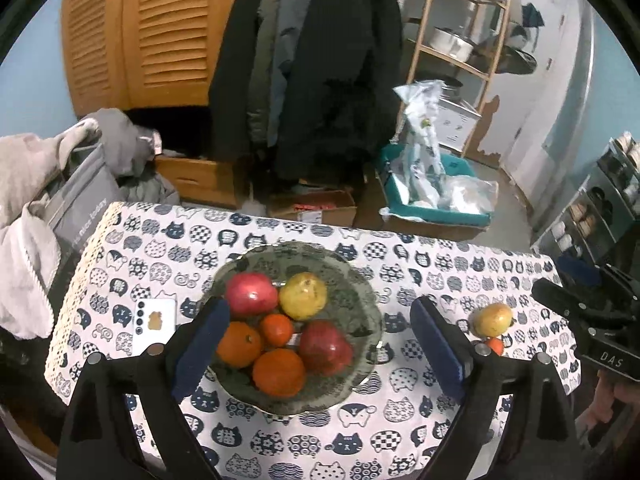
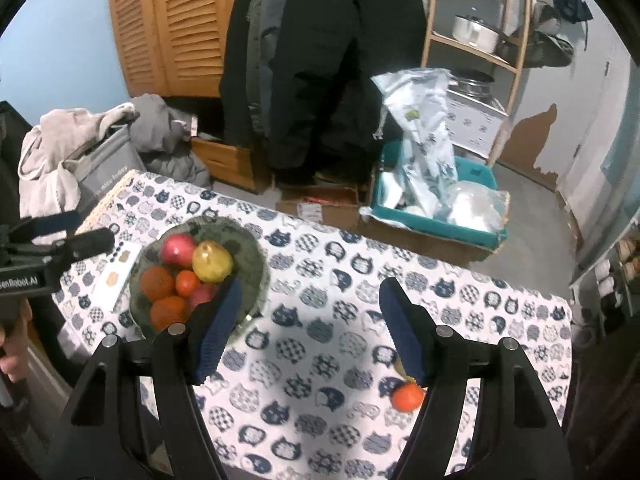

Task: Organize fruits
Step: 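Withdraw both open tools from the bowl, then grasp the orange with the right tool while the left tool approaches the large pear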

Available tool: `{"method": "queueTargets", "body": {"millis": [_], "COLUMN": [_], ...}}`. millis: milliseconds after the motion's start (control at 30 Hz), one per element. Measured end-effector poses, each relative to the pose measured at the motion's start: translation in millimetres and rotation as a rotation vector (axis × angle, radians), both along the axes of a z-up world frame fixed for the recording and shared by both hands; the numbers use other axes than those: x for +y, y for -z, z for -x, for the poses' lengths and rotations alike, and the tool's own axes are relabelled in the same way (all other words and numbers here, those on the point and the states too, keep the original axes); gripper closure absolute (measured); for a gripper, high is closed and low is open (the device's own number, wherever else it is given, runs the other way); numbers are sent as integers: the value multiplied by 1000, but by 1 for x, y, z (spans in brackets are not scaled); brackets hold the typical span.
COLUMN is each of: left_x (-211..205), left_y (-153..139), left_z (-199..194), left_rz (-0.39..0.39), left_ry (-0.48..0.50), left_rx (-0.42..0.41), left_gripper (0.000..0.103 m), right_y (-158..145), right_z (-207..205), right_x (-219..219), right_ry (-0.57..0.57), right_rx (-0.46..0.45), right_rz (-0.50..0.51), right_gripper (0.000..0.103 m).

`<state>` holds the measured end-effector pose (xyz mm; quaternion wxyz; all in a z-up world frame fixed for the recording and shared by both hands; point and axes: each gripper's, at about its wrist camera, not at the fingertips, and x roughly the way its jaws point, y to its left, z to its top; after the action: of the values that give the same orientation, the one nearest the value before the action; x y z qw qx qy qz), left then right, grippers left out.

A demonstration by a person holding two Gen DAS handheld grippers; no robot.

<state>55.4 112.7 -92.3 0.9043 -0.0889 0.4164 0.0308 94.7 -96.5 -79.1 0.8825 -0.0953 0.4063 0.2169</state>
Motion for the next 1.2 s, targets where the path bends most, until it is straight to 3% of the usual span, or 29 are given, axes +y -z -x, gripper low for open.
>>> {"method": "queueTargets", "body": {"millis": [300,600,1200], "left_x": [-45,-90,-142], "left_y": [-3,11,101], "left_z": [-9,-20,-52], "left_rz": [-21,-35,-106], "left_ry": [78,149,213], "left_rx": [6,50,215], "left_gripper": [9,9,9], "right_y": [10,29,124], "right_z": [8,10,-17], "right_x": [-58,-106,-133], "right_ry": [92,171,251], "right_rx": [19,58,264], "right_rz": [3,12,49], "right_gripper": [31,31,31]}}
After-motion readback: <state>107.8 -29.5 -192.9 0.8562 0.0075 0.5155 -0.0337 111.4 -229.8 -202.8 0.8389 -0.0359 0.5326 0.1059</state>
